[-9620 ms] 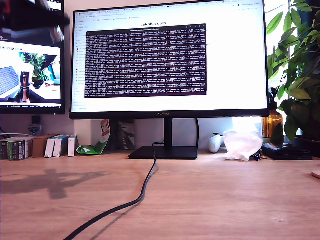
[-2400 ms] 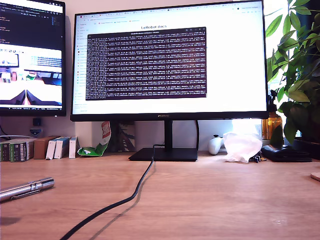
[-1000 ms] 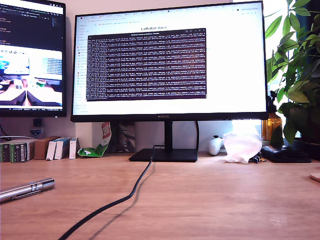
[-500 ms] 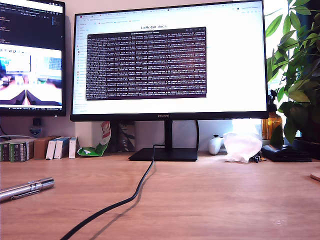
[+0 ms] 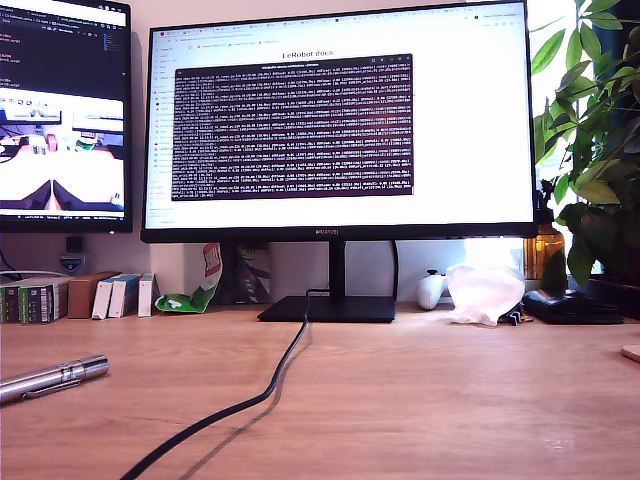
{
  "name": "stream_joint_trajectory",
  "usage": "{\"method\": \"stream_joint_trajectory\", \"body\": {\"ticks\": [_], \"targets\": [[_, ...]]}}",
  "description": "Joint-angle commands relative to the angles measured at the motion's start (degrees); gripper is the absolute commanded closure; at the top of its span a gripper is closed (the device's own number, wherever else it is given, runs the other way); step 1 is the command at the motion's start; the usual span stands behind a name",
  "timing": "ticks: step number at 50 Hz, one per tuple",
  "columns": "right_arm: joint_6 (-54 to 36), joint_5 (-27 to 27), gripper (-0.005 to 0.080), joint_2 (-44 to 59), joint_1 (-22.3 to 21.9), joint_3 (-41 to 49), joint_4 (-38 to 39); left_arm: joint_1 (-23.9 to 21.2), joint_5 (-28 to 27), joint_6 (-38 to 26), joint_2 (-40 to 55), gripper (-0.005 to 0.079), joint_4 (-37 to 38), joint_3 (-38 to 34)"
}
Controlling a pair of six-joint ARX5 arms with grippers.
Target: Pick the metallic laser pointer with your right arm, pass it to your left arm, then place it down to the left side of the table
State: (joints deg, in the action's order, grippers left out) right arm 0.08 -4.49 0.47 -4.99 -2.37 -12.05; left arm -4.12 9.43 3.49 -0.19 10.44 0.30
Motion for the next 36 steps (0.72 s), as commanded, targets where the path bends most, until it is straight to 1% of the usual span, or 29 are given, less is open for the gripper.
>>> {"method": "stream_joint_trajectory", "body": {"ticks": [1,5,36], "targets": [[0.1,0.2,0.0752,-0.4,-1.0,1.1,0.6,1.7,0.0,-0.1,-0.5,0.0762,0.8,-1.8],[0.1,0.2,0.0752,-0.4,-1.4,1.1,0.6,2.4,0.0,-0.1,-0.5,0.0762,0.8,-1.8],[0.1,0.2,0.0752,-0.4,-1.4,1.1,0.6,2.3,0.0,-0.1,-0.5,0.0762,0.8,-1.8]]}}
